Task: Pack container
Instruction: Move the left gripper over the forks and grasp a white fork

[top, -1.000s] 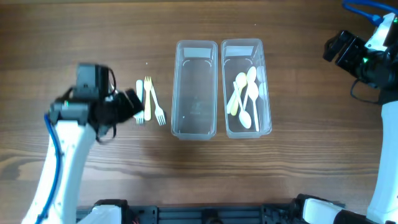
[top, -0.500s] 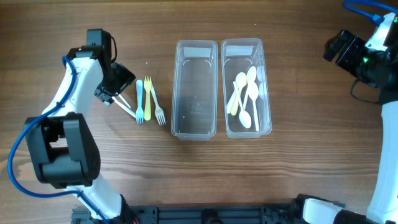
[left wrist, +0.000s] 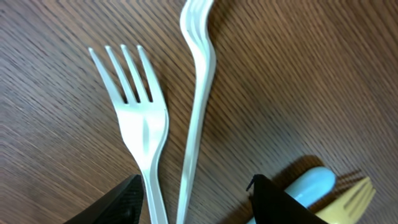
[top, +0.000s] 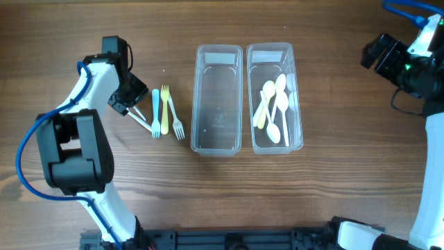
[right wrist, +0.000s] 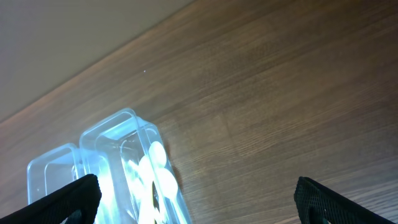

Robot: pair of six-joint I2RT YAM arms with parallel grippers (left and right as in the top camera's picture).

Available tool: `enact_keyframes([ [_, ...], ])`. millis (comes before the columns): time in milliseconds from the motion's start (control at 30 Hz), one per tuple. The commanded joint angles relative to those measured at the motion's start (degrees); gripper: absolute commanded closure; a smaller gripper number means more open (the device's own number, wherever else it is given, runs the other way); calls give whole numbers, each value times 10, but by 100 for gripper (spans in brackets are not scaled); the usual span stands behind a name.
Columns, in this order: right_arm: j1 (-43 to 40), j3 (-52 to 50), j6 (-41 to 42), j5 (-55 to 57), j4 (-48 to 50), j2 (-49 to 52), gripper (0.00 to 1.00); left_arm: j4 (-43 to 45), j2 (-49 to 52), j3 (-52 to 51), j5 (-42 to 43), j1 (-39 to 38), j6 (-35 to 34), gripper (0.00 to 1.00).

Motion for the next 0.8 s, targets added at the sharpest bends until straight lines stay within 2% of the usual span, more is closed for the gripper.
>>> enact_keyframes([
  [0, -2, 2, -8, 6, 1, 3, 0, 7, 23, 7, -23, 4, -13, 43],
  [333, -2, 2, -7, 6, 1, 3, 0, 33, 31, 7, -18, 4, -9, 39],
  [367, -2, 2, -7, 6, 1, 3, 0, 32, 31, 7, -15, 4, -9, 40],
  [467, -2, 2, -7, 6, 1, 3, 0, 15, 31, 7, 12, 4, -9, 53],
  [500, -2, 2, -8, 6, 1, 3, 0, 10, 30, 7, 12, 4, -9, 54],
  [600, -2, 2, -7, 6, 1, 3, 0, 10, 24, 9, 12, 4, 21, 53],
  [767, -2, 2, -7, 6, 1, 3, 0, -12, -7, 9, 12, 4, 19, 49],
])
